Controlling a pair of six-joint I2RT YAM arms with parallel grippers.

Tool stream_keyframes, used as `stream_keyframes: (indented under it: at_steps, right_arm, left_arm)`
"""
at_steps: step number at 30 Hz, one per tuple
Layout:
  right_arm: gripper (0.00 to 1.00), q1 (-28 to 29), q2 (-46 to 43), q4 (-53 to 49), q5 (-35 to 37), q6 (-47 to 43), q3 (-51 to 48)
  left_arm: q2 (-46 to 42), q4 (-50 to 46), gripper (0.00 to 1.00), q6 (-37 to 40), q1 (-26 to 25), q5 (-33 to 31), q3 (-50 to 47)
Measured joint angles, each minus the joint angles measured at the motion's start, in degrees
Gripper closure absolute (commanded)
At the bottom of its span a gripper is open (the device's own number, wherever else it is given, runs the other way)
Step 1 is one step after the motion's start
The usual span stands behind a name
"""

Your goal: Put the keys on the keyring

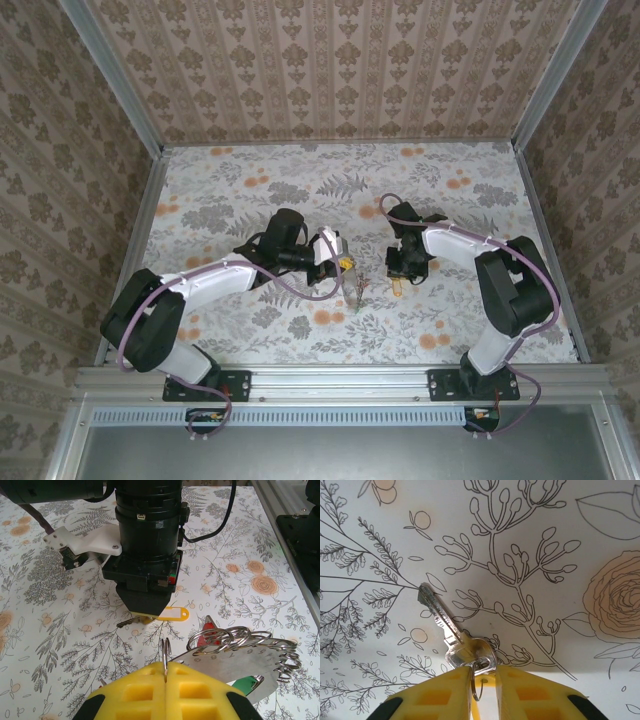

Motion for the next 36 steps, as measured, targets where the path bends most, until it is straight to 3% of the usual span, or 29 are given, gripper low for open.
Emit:
stream_keyframes:
  at_steps: [10, 29, 36]
  right_arm:
    - [0.86, 0.1, 0.0, 0.0, 0.0, -0.7, 0.2]
    - [0.83, 0.1, 0.6, -0.9, 0.0, -1.3, 0.8]
    - [0.87, 0.1, 0.8, -0.9, 0.0, -1.3, 0.8]
  left_arm:
    - [0.0, -0.2, 1.00, 0.0, -0.1, 0.0, 0.1]
    - [0.0, -0.3, 1.00, 0.0, -0.3, 0.0, 0.1]
    - [0.0, -0.4, 1.00, 0.0, -0.3, 0.0, 0.1]
